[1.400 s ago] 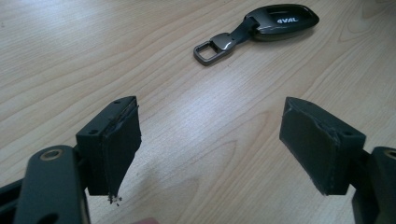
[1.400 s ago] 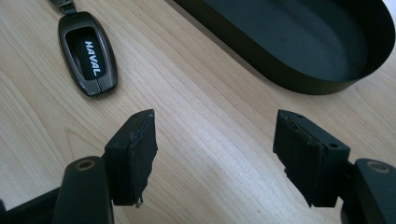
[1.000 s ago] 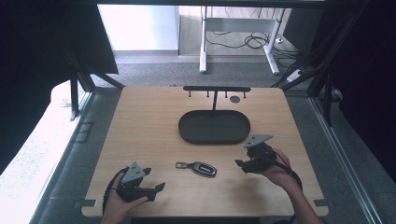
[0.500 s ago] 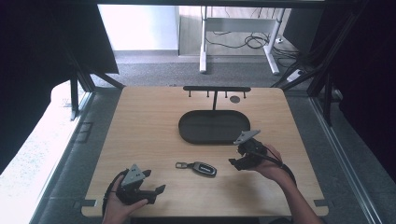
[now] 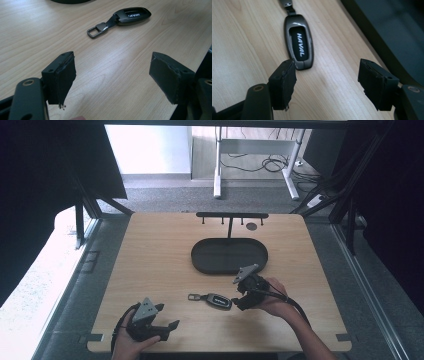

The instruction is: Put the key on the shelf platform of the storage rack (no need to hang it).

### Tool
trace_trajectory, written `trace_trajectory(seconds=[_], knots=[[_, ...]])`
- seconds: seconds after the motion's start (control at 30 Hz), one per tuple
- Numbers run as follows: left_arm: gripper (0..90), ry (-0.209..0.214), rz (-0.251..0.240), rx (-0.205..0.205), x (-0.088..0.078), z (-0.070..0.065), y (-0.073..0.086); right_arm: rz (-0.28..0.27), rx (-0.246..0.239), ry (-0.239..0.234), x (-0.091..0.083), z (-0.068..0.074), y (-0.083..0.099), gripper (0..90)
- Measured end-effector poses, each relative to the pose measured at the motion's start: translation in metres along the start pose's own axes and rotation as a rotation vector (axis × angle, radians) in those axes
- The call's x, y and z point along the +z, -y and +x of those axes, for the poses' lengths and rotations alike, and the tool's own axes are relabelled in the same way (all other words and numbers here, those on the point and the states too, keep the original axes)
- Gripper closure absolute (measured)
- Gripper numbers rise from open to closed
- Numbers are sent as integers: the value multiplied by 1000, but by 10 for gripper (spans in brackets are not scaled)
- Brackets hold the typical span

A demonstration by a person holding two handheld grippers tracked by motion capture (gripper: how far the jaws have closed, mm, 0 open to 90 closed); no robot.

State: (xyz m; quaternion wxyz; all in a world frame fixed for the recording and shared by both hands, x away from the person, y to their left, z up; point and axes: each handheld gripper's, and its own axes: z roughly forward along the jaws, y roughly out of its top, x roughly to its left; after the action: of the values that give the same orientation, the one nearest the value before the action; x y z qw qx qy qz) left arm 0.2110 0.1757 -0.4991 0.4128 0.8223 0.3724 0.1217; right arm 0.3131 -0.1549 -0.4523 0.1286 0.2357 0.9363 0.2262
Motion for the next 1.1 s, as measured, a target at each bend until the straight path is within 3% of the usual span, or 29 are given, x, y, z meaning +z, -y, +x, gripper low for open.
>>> trace_trajectory(seconds=[0.27,0.77,1.1], knots=[[213,-4,3,2,0,-2,0,36,-15,-13,13,7,-8,310],[214,-1,13,3,3,-2,1,29,-32,-40,28,13,-23,314],[214,6,16,-1,4,-2,2,63,-50,-52,40,17,-30,313]])
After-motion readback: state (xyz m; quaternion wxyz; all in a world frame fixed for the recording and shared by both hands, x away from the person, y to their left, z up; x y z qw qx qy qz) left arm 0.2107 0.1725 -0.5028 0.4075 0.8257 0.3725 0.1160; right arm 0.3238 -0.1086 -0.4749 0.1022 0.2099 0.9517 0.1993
